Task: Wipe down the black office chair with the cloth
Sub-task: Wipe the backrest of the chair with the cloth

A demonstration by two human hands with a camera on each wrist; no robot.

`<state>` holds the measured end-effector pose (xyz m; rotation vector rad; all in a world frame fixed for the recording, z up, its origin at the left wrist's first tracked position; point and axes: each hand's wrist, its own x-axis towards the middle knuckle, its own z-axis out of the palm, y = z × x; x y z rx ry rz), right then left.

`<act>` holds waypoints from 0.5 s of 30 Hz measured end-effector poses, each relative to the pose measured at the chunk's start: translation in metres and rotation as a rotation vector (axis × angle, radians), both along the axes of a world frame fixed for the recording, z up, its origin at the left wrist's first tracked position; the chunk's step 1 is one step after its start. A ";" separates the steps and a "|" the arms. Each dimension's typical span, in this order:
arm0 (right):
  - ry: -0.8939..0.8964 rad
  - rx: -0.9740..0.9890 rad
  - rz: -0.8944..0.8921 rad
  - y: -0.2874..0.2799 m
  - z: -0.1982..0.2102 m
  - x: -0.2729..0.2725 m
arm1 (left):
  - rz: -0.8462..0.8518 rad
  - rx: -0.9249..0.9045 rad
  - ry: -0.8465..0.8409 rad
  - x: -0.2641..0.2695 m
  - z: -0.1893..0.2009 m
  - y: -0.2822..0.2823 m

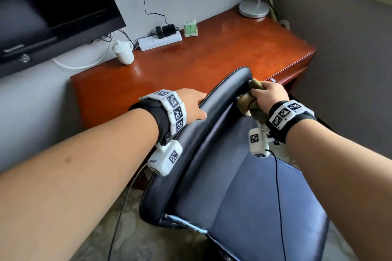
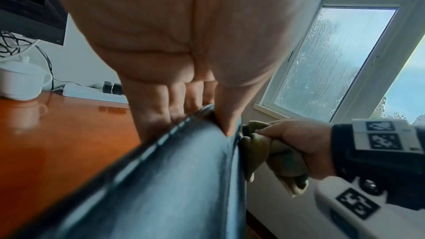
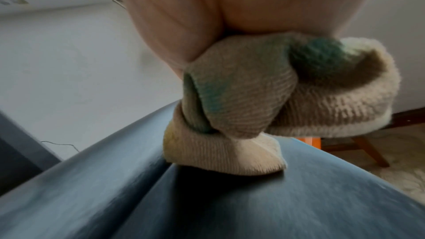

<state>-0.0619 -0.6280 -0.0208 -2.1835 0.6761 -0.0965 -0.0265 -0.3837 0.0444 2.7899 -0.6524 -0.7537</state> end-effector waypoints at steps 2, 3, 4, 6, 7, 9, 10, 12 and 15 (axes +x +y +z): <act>0.025 -0.021 0.012 -0.001 -0.002 0.017 | 0.016 0.017 0.007 0.006 -0.002 0.000; 0.037 -0.014 0.008 0.001 -0.005 0.022 | 0.026 0.022 0.011 0.008 -0.002 0.000; 0.048 -0.002 0.009 0.005 -0.006 0.026 | 0.033 0.031 0.013 0.010 -0.003 0.000; 0.048 -0.021 0.027 0.015 -0.009 0.028 | 0.041 0.049 0.015 0.016 -0.004 0.000; 0.048 -0.033 0.043 0.019 -0.011 0.027 | 0.045 0.056 0.022 0.018 -0.004 0.001; 0.061 -0.040 0.081 0.028 -0.011 0.021 | 0.047 0.055 0.030 0.021 -0.005 0.001; 0.072 -0.041 0.094 0.035 -0.011 0.018 | 0.049 0.056 0.031 0.022 -0.006 0.001; 0.087 -0.024 0.105 0.046 -0.010 0.010 | 0.042 0.053 0.030 0.022 -0.008 0.001; 0.079 -0.080 0.161 0.066 -0.004 -0.010 | 0.021 0.034 0.022 0.020 -0.010 0.003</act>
